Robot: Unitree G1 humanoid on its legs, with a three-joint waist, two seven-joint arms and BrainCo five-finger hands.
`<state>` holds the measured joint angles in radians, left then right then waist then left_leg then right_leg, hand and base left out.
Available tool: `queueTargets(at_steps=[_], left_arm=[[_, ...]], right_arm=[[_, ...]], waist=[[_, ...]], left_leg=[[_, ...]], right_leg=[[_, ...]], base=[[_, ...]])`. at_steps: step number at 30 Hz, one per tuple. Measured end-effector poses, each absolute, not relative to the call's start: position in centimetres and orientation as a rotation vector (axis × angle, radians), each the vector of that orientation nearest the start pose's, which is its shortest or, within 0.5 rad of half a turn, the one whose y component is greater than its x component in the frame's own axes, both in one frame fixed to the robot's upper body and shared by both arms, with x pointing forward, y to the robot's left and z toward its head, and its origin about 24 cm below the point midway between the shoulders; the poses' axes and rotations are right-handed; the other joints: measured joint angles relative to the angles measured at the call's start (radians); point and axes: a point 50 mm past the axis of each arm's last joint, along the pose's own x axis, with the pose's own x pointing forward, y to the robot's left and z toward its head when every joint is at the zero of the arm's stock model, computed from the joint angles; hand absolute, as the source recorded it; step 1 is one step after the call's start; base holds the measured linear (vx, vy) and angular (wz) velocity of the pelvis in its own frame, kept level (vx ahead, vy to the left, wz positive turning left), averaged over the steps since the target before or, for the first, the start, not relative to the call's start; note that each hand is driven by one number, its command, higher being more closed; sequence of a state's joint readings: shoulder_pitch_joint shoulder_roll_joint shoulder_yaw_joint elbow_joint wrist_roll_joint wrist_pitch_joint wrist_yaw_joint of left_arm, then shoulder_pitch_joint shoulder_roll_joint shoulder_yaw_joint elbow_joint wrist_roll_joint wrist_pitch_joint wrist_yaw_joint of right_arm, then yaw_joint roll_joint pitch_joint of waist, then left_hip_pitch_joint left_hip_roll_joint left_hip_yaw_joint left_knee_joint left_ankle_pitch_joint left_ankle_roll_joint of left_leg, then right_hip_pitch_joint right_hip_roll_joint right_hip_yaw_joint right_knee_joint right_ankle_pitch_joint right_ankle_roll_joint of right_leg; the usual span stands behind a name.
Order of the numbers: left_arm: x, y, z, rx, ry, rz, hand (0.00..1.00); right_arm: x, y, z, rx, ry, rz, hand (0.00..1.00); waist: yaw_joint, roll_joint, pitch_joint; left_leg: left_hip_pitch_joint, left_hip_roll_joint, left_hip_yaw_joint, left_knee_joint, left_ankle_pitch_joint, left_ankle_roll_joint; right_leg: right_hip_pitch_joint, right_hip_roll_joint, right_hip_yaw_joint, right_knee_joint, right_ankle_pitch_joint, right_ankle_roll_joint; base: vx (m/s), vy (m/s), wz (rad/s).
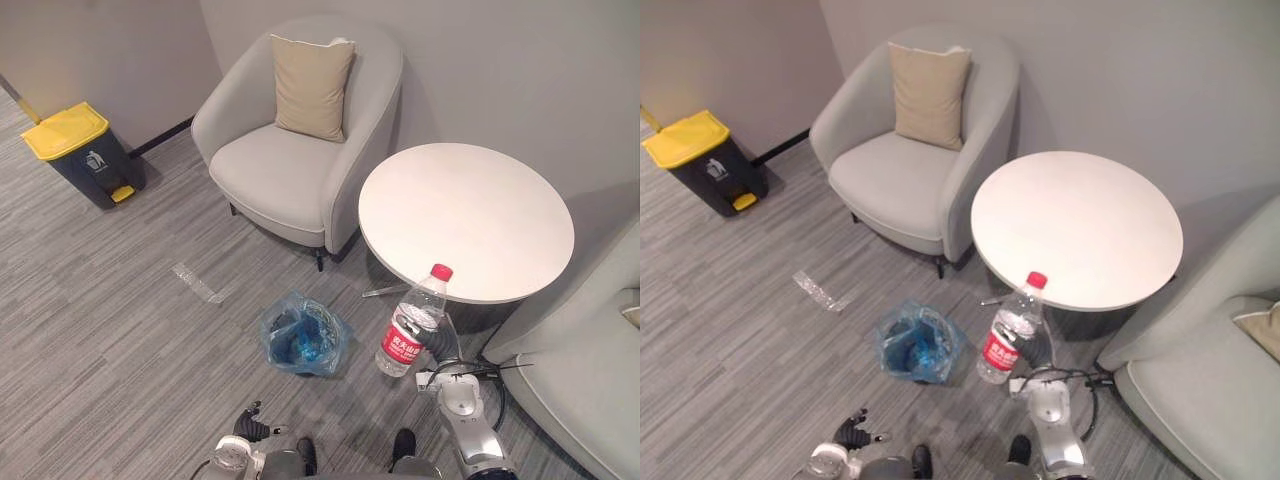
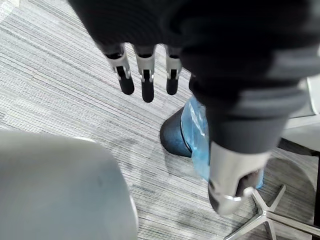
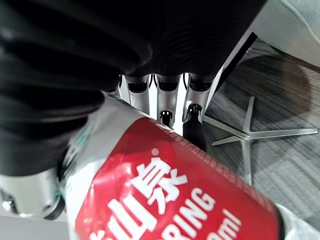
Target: Gather rubbish on tea table into small bin, then transfer packed bag to large trash can.
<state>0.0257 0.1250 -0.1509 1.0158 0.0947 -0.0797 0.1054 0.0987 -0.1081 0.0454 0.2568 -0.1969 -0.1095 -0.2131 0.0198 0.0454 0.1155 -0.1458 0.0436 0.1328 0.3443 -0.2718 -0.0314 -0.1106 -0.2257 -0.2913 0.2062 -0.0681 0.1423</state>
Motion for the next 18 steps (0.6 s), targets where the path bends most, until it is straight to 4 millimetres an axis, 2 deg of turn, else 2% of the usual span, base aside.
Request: queueTargets(at_steps=[1, 3, 4, 5, 6, 7, 8, 11, 12, 15, 18], left_arm=[[12.9, 18.2, -15.0, 0.315, 0.959, -0.028, 0.0], [12.9, 18.2, -15.0, 0.314, 0.956, -0.022, 0.0], [13.0, 18.3, -15.0, 0.316, 0.957, -0.017, 0.0], [13.1, 18.6, -14.9, 0.318, 0.956, -0.011, 0.0], [13.4, 19.1, -14.8, 0.334, 0.955, 0.002, 0.0], [13.4, 19.1, -14.8, 0.335, 0.956, 0.002, 0.0], [13.6, 18.7, -14.9, 0.329, 0.961, -0.003, 0.0], [13.3, 17.4, -15.2, 0.299, 0.965, -0.033, 0.0], [13.1, 17.5, -15.2, 0.298, 0.969, -0.029, 0.0], [13.2, 17.7, -15.1, 0.302, 0.958, -0.027, 0.0], [13.4, 17.6, -14.9, 0.286, 0.945, -0.013, 0.0]], right_arm=[[21.9, -17.8, -2.5, -0.325, 0.212, -0.147, 1.0], [22.0, -18.0, -2.4, -0.333, 0.208, -0.151, 1.0], [21.9, -18.0, -2.5, -0.332, 0.213, -0.148, 1.0], [21.9, -17.8, -2.6, -0.33, 0.214, -0.142, 1.0], [22.0, -17.6, -2.5, -0.33, 0.205, -0.13, 1.0], [21.9, -17.6, -2.5, -0.33, 0.205, -0.13, 1.0], [21.9, -18.3, -2.5, -0.344, 0.209, -0.143, 1.0], [21.8, -19.1, -2.5, -0.362, 0.214, -0.16, 1.0], [21.6, -19.2, -2.6, -0.37, 0.221, -0.156, 1.0], [21.4, -19.3, -2.6, -0.37, 0.225, -0.157, 1.0], [21.3, -19.3, -2.5, -0.371, 0.219, -0.155, 1.0]], waist=[[-0.009, -0.005, 0.002], [-0.012, -0.004, 0.004], [-0.025, -0.005, 0.009], [-0.029, -0.003, 0.013], [-0.035, -0.015, 0.024], [-0.036, -0.017, 0.025], [-0.042, -0.027, 0.031], [-0.038, 0.008, 0.036], [-0.038, 0.01, 0.036], [-0.038, 0.008, 0.033], [-0.033, 0.0, 0.034]], left_leg=[[-0.005, -0.013, -0.007, 0.014, -0.004, 0.0], [0.013, -0.02, -0.03, -0.001, -0.003, 0.002], [0.045, -0.012, -0.081, -0.023, -0.003, 0.002], [0.047, -0.004, -0.094, -0.026, -0.003, 0.002], [0.053, 0.005, -0.152, -0.034, -0.003, 0.002], [0.053, 0.004, -0.158, -0.035, -0.003, 0.002], [0.053, -0.01, -0.209, -0.025, -0.007, -0.007], [0.058, 0.002, -0.225, -0.049, 0.013, -0.04], [0.084, 0.01, -0.224, -0.083, 0.031, -0.058], [0.095, 0.017, -0.222, -0.08, 0.052, -0.079], [0.005, 0.017, -0.149, 0.102, 0.06, -0.093]], right_leg=[[-0.023, -0.018, 0.006, 0.077, -0.023, -0.005], [-0.07, -0.026, 0.045, 0.196, -0.025, -0.014], [-0.131, 0.002, 0.126, 0.325, -0.08, -0.045], [-0.135, 0.032, 0.149, 0.319, -0.102, -0.042], [-0.135, 0.142, 0.21, 0.233, -0.13, -0.059], [-0.134, 0.153, 0.216, 0.219, -0.13, -0.06], [-0.096, 0.185, 0.221, 0.136, -0.105, -0.118], [-0.071, 0.185, 0.179, 0.133, -0.098, -0.124], [-0.043, 0.186, 0.162, 0.123, -0.099, -0.125], [0.008, 0.185, 0.131, 0.099, -0.099, -0.126], [0.055, 0.17, 0.106, 0.056, -0.098, -0.126]], base=[[0.18, 0.026, 0.39], [0.25, 0.058, 0.51], [0.27, -0.017, 0.66], [0.23, -0.185, 1.08], [0.12, -0.178, 0.74], [0.18, -0.243, 1.17], [0.13, -0.129, 0.73], [0.15, -0.092, 0.62], [0.15, -0.101, 0.56], [0.09, -0.063, 0.6], [0.04, -0.012, 0.52]])
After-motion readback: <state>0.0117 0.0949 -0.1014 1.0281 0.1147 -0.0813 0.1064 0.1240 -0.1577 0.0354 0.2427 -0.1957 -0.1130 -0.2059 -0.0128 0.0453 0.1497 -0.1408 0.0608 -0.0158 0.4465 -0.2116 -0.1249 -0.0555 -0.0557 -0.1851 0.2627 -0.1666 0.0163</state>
